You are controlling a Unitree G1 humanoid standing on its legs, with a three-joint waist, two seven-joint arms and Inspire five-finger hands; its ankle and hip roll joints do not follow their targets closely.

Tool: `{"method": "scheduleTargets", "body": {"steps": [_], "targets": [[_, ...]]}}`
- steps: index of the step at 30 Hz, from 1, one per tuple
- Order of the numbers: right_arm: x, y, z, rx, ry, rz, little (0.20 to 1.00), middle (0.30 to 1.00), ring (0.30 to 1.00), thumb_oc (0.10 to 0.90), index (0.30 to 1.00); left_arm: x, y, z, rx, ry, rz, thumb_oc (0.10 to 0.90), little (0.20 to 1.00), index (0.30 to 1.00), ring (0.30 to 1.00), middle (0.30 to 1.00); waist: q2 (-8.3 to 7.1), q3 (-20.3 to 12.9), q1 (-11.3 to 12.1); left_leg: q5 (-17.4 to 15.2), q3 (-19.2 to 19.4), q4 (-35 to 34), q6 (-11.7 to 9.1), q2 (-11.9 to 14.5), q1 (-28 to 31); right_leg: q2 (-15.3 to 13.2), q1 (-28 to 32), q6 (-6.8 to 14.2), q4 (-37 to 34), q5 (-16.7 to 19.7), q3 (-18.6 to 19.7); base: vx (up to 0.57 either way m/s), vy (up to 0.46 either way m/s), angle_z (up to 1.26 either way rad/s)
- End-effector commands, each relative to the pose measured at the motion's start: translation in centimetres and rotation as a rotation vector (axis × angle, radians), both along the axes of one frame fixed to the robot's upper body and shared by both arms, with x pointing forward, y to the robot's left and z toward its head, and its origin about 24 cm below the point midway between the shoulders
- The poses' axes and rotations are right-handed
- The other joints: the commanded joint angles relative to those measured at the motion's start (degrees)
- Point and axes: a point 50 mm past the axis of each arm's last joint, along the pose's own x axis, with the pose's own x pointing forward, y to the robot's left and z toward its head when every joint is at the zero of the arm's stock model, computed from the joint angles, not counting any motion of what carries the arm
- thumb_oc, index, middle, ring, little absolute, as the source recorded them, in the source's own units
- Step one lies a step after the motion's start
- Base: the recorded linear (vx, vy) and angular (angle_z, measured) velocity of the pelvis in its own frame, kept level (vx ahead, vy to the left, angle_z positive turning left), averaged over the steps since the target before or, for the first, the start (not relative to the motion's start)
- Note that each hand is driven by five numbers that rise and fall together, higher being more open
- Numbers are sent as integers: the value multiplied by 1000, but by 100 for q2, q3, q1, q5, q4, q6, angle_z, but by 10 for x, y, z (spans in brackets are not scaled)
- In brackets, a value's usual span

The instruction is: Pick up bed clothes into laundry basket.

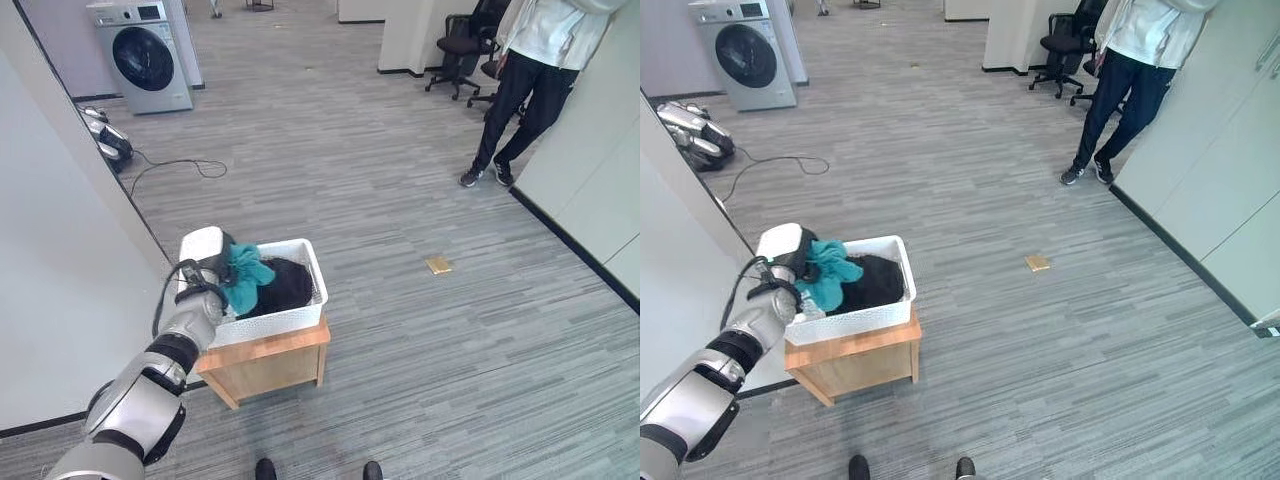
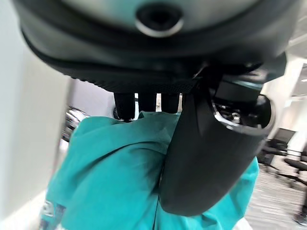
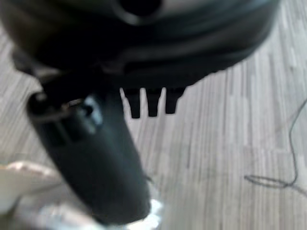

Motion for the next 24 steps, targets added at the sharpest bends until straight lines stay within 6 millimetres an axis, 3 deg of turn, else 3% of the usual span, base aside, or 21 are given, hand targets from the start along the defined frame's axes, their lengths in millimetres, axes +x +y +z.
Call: {"method": "scheduleTargets", "body": {"steps": [1,15,24], "targets": [[16,-15,5,-79,-35,21,900,900,900,800,900,37,-5,107,7,-377,-20,400,300,300,300,300,183,356,3,-807,279,53,-95,127,183,-184,-25,391,68,-924,19,14,20,-8],[29,-13,7,-88,-75,9,900,900,900,800,900,43,0,145,93,-480,-21,400,300,300,300,300,114,484,-72,-840,583,53,-30,58,-324,-338,-762,550,68,-667,184,20,51,-15],[41,-11,10,-87,-112,33,900,900,900,800,900,44,10,183,221,-571,10,400,300,300,300,300,-7,677,-86,-893,781,53,49,-57,-535,-529,-1062,712,68,-436,162,39,79,-9]]}}
